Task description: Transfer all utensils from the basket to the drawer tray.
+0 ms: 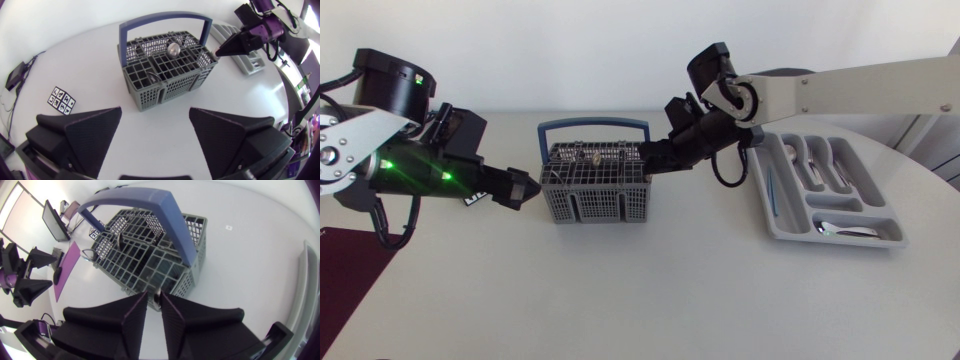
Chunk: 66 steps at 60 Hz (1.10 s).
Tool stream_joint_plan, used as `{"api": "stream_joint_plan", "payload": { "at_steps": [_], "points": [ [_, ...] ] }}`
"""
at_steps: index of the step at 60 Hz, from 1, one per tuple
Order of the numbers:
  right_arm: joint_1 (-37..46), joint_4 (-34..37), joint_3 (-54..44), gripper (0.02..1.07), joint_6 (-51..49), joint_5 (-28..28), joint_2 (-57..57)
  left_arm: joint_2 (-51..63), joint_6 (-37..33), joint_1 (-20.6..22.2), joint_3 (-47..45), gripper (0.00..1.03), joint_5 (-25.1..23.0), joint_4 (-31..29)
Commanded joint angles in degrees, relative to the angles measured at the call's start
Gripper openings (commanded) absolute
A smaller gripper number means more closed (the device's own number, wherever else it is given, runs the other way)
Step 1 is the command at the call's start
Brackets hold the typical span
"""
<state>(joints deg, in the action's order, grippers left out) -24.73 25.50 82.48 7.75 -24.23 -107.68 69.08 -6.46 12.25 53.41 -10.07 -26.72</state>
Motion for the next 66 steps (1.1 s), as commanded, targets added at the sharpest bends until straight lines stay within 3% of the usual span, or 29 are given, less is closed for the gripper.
{"api": "stream_joint_plan", "payload": {
  "at_steps": [1,14,55,66],
  "points": [
    [-0.49,0.26,1.37,0.17,1.66,-0.21,-2.62,0.79,0.75,0.41,1.79,0.94,-0.31,-0.26],
    [-0.32,0.08,1.28,0.09,1.04,-0.21,-2.01,0.79,0.75,0.41,1.26,0.94,-0.31,-0.26],
    [0.91,6.50,4.89,0.09,1.74,-1.79,4.76,0.53,0.83,0.76,0.12,0.94,-0.31,-0.35],
    [1.53,8.43,5.50,0.09,3.06,-4.60,7.13,0.44,0.83,0.76,0.03,0.94,-0.31,-0.35]
  ]
}}
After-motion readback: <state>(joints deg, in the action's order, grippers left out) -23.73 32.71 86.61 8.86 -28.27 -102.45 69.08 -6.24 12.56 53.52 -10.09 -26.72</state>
